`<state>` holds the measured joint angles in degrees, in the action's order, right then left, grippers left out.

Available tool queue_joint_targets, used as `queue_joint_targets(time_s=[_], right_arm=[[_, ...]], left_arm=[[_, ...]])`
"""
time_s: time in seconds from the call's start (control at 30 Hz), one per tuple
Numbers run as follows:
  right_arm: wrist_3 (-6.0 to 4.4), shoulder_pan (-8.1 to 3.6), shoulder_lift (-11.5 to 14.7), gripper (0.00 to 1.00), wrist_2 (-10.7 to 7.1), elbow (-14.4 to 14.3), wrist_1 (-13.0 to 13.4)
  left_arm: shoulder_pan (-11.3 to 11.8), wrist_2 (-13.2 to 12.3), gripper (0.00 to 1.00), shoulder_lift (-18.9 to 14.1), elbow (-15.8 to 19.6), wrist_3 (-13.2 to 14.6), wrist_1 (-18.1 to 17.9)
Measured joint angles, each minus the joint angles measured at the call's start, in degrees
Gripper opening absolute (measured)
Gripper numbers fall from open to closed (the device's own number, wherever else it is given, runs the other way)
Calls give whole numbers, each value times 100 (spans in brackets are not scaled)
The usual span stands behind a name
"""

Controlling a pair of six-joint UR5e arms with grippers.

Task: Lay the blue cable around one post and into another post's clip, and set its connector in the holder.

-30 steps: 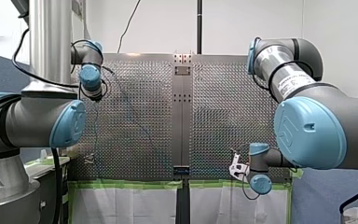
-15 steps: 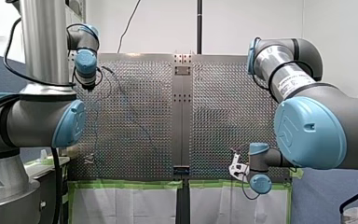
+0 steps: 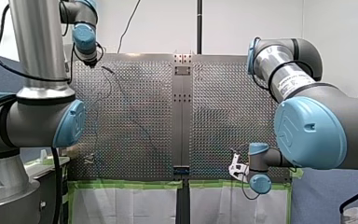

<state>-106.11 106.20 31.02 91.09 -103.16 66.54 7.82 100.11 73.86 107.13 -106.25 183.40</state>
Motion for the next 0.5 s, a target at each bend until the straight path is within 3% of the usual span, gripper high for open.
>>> queue_joint_targets(time_s=[0.2, 0.5], right_arm=[[8, 1, -1, 0, 4, -2, 0], [18, 6, 0, 0, 2, -1, 0]], left_arm=[[-19, -285, 100, -272, -349, 5, 348], [-125, -407, 100, 62, -528, 245, 815]])
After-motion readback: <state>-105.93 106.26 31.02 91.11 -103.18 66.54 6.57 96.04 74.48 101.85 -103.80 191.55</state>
